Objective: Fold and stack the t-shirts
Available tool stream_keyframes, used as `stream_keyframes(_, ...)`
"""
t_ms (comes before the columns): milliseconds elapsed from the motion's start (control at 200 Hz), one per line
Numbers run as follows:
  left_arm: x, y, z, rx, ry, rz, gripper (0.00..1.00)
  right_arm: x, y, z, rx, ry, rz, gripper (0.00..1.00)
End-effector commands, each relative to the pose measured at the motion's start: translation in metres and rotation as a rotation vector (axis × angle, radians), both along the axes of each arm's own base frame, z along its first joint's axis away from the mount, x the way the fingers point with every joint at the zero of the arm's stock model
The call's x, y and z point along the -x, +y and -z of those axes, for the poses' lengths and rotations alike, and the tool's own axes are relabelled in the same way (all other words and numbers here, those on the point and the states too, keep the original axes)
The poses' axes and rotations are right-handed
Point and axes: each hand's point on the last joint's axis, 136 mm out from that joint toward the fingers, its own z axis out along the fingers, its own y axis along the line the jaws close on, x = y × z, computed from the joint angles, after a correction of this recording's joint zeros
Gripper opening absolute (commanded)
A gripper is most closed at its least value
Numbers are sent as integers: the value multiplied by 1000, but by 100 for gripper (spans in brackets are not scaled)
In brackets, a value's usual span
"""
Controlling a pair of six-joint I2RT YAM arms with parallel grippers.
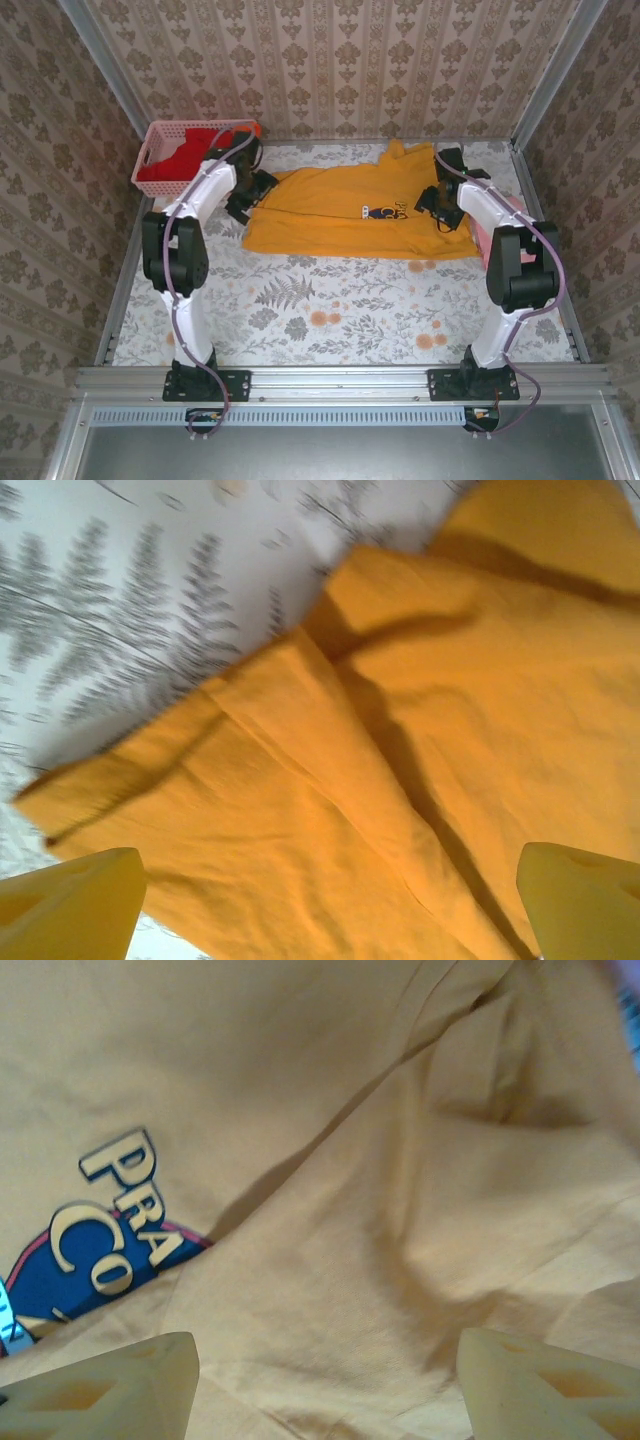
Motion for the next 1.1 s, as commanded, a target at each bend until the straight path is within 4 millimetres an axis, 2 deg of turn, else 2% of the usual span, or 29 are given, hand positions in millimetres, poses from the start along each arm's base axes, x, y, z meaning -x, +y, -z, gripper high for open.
stream_keyframes(0,-5,-23,15,54,-13,61,97,-1,13,21,-56,24,4,68)
stream_keyframes(115,-1,-33,44,87,51,73,97,-1,13,36,-63,46,20,65)
stream_keyframes(250,14,-26,68,62,100,80,97,13,12,58,-57,104,27,64)
stream_keyframes(490,71,5,91,1,171,61,95,61,11,74,-70,179,33,60)
stream_keyframes(720,131,29,93,-16,248,55,96,115,12,76,-87,237,62,59)
stream_keyframes(915,170,27,85,37,287,37,97,166,11,76,-89,303,90,60)
stream_keyframes(1020,180,24,78,52,277,35,97,183,9,69,-89,306,100,59)
stream_keyframes(1095,177,23,66,50,239,42,97,181,10,54,-93,268,90,60)
